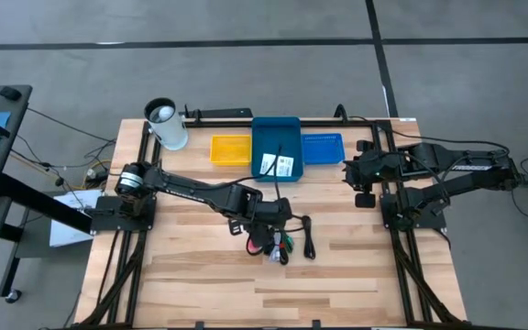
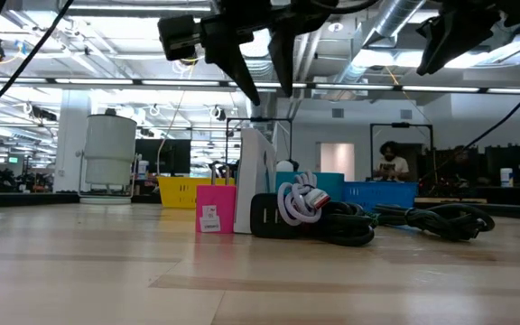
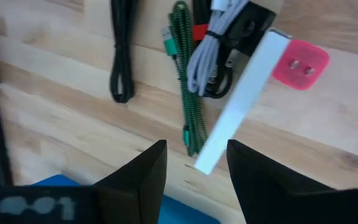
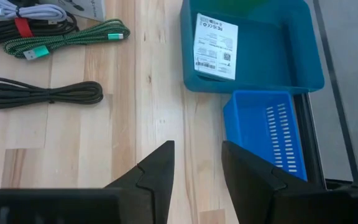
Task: Pick and place items into bin
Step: Put the white card reader box into the large blue bin
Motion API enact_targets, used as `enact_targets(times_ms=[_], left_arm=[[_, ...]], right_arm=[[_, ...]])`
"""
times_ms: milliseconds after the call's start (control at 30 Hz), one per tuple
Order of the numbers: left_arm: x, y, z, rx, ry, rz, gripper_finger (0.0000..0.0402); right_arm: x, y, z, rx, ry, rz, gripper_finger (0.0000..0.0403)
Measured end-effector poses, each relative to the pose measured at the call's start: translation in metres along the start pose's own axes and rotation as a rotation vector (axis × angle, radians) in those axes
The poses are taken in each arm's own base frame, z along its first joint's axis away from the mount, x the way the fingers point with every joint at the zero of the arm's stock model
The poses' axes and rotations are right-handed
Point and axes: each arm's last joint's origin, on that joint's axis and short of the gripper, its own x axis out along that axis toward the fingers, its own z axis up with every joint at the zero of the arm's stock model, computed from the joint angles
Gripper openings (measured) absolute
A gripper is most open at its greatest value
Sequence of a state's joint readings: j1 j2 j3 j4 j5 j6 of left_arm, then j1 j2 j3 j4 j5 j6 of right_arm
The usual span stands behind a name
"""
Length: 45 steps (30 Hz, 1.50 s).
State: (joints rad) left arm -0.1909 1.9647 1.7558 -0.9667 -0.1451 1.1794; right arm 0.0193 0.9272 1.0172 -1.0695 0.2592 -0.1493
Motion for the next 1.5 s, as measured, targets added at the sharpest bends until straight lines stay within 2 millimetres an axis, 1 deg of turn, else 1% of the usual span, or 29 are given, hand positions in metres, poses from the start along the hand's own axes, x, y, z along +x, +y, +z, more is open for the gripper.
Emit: enact_targets(times_ms=[200,367,833,1067,1300,1500], left_arm=[[0.014,-0.003,0.002,-0.011,0.01,-0.048,0.0159],[0.021,-0.005,0.004,0.009,0.024,-0.063,0.0159],[0.022,-0.008,0.002,0.031,0.061,-0.097,0.0159],[0.023,-0.011,0.001,0.113,0.061,-0.118,0.0159],[0.033,-0.011,0.003,0.143,0.05,-0.138,0.0159],[0.034,-0.01,0.002,0.169,0.064,-0.126,0.0159]], right_arm=[[0.0,0.0,0.0,0.0,0.0,0.0,0.0129],[0.0,0.0,0.0,0.0,0.002,0.001,0.0129],[0.0,0.0,0.0,-0.008,0.002,0.001,0.0129],[0.0,0.001,0.0,-0.008,-0.002,0.028,0.0129],[0.0,0.001,0.0,-0.009,-0.003,0.033,0.0129],[0.0,0.001,0.0,-0.009,-0.003,0.033,0.0129]])
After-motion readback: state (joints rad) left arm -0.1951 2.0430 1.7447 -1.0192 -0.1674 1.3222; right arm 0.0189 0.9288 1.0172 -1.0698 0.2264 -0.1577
